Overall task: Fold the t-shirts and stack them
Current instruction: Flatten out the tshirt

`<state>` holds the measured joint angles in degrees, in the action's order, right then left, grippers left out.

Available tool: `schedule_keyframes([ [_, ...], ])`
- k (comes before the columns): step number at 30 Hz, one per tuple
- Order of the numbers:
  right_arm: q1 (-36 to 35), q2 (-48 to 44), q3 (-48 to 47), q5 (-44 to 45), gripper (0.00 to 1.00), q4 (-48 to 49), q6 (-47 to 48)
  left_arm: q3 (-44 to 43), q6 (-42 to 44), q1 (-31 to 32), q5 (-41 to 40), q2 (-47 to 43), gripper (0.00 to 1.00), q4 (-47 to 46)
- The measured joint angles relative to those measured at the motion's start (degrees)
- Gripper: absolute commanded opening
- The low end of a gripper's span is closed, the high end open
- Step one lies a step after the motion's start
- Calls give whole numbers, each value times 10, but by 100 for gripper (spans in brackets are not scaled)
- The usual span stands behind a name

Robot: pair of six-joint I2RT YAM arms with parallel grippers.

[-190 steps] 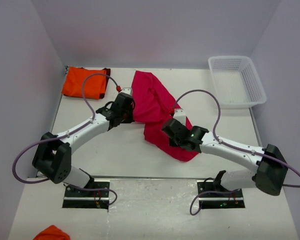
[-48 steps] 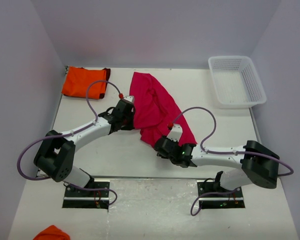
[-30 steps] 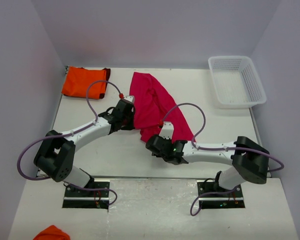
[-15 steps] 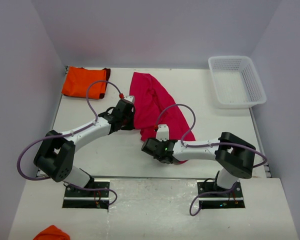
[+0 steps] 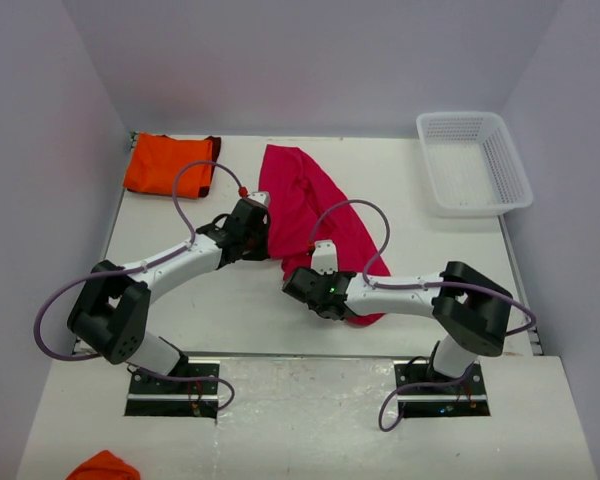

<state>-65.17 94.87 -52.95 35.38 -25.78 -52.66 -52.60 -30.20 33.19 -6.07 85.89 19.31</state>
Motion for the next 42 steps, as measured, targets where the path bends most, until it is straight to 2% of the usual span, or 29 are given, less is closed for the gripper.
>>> schedule_keyframes([
  [7, 4, 0, -18, 1, 36, 2, 23, 0, 0, 0, 1, 0, 0, 0],
  [12, 15, 13, -24, 1, 27, 3, 29, 0, 0, 0, 1, 0, 0, 0],
  [18, 23, 34, -29, 2, 25, 5, 36, 0, 0, 0, 3, 0, 0, -1],
  [22, 25, 34, -30, 3, 9, 9, 42, 0, 0, 0, 4, 0, 0, -4],
  [30, 27, 34, -31, 12, 10, 10, 44, 0, 0, 1, 8, 0, 0, -9],
  [34, 27, 34, -37, 14, 14, 7, 49, 3, 0, 3, 9, 0, 0, -13],
  [36, 27, 33, -40, 16, 20, 6, 50, 4, 0, 3, 10, 0, 0, -14],
  [42, 27, 33, -45, 17, 9, 5, 54, 9, 0, 3, 10, 0, 0, -16],
])
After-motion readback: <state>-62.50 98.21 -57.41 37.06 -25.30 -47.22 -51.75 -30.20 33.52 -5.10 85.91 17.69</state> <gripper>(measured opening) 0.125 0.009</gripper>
